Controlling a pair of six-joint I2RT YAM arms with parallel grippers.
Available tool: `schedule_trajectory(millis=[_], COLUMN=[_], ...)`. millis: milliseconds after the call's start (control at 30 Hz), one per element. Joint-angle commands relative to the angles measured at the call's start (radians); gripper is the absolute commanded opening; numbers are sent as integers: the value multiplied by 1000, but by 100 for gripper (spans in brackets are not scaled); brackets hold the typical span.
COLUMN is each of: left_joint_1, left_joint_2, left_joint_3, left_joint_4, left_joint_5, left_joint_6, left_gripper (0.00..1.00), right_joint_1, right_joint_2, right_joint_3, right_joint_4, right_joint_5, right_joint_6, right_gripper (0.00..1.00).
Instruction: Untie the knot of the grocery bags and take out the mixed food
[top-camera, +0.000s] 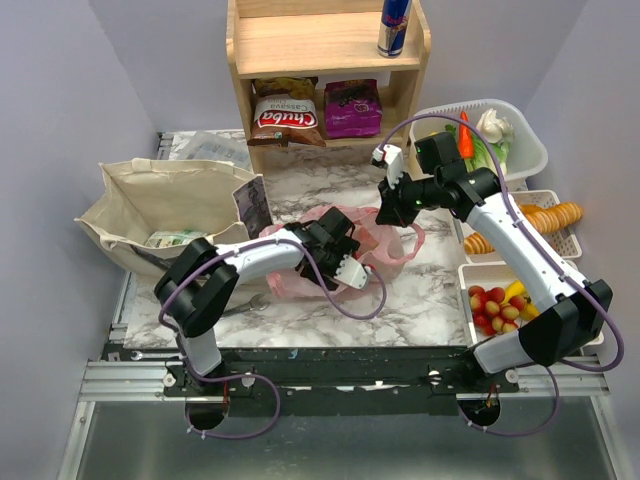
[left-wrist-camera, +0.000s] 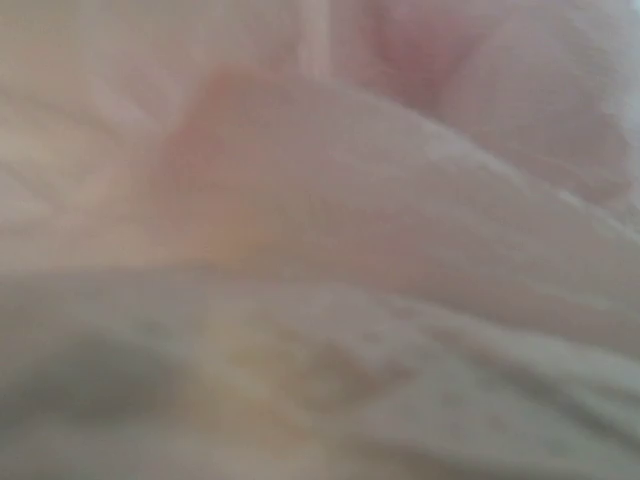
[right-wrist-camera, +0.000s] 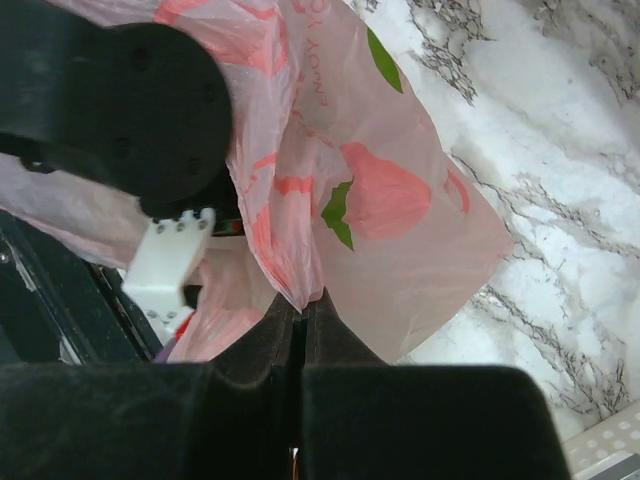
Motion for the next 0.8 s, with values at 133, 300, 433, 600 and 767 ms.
schedule_trajectory(millis=[133,300,433,600,767], left_joint_1=[76,139,150,134,77], left_joint_2=[149,164,126,1,-193], left_joint_3=[235,298,224,174,138], left_joint_4=[-225,-395,-378,-319,-184], left_joint_5=[103,296,266,321,398], left_joint_6=[-22,-79,-83,-145,-271], left_gripper=[81,49,37,5,0], right_joint_1=[3,-21,-102,-116,-114], right_joint_2=[-17,-7,5,11,0], right_joint_3=[-2,-7,-7,-6,-30], right_joint_4=[8,-31,-81,-116,-132], right_joint_5=[4,37,-7,-34,-102], right_joint_6=[12,-12,-51,-82,-74], right_gripper=[1,1,1,1,1])
